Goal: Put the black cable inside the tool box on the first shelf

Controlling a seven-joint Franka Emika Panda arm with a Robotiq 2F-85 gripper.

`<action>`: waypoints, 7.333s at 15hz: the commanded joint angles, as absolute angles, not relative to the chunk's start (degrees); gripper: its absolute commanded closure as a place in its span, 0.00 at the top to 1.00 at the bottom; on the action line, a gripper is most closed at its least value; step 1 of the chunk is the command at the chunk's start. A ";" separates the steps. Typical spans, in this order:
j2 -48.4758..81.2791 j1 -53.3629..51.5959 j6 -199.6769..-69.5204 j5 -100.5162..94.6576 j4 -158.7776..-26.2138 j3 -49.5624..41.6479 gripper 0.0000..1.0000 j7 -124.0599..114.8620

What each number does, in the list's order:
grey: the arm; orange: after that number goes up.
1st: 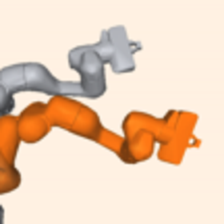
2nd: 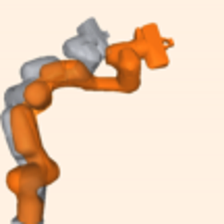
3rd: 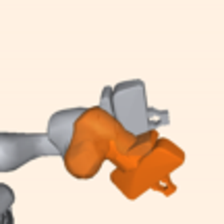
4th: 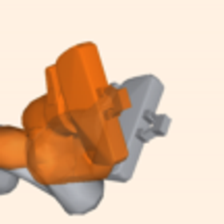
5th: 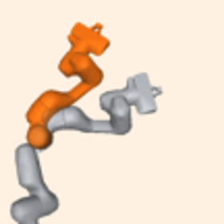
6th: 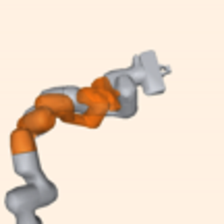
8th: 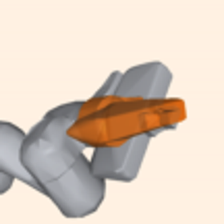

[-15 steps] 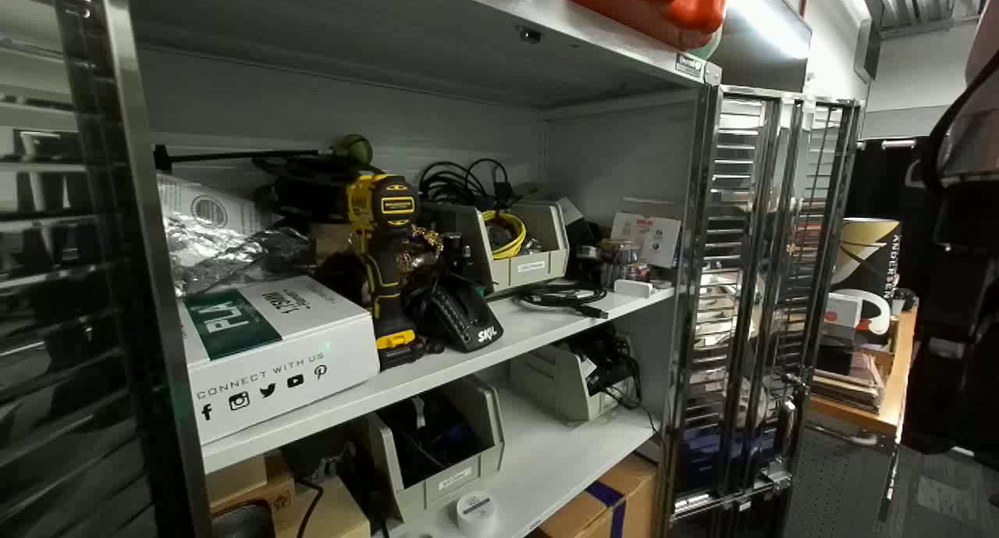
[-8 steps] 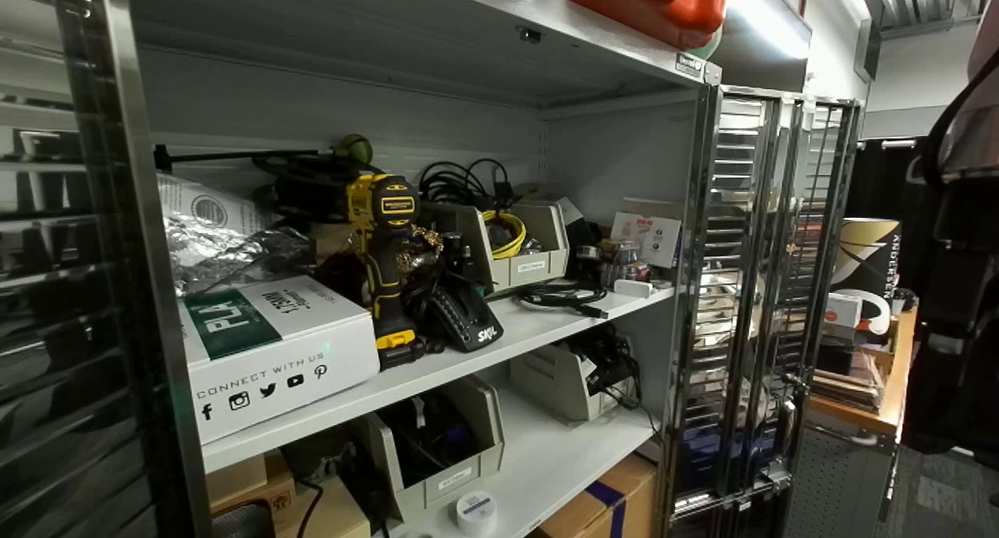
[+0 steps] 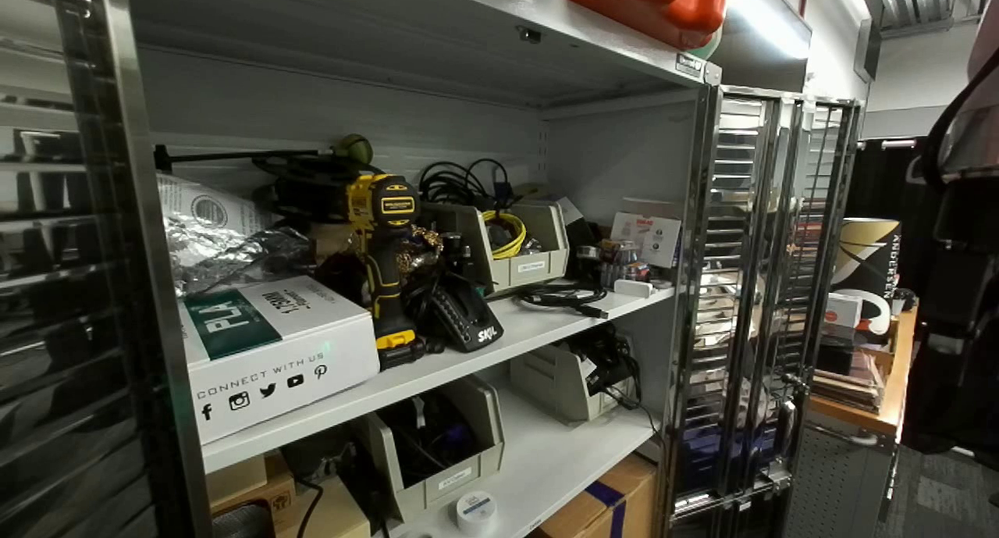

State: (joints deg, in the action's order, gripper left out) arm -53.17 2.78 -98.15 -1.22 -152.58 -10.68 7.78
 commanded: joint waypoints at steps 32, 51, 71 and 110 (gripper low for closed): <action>15.88 3.47 -129.85 2.38 -93.95 -2.99 1.00 -9.67; 21.12 2.10 -120.98 3.59 -88.63 -2.59 0.30 -12.75; -2.05 1.03 -132.67 1.71 -111.24 -2.14 0.09 -13.46; 25.35 -0.88 -171.94 11.97 -87.94 2.88 0.07 -14.24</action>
State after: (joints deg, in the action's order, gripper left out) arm 20.87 -1.32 -173.41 9.73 -94.57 1.05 -15.02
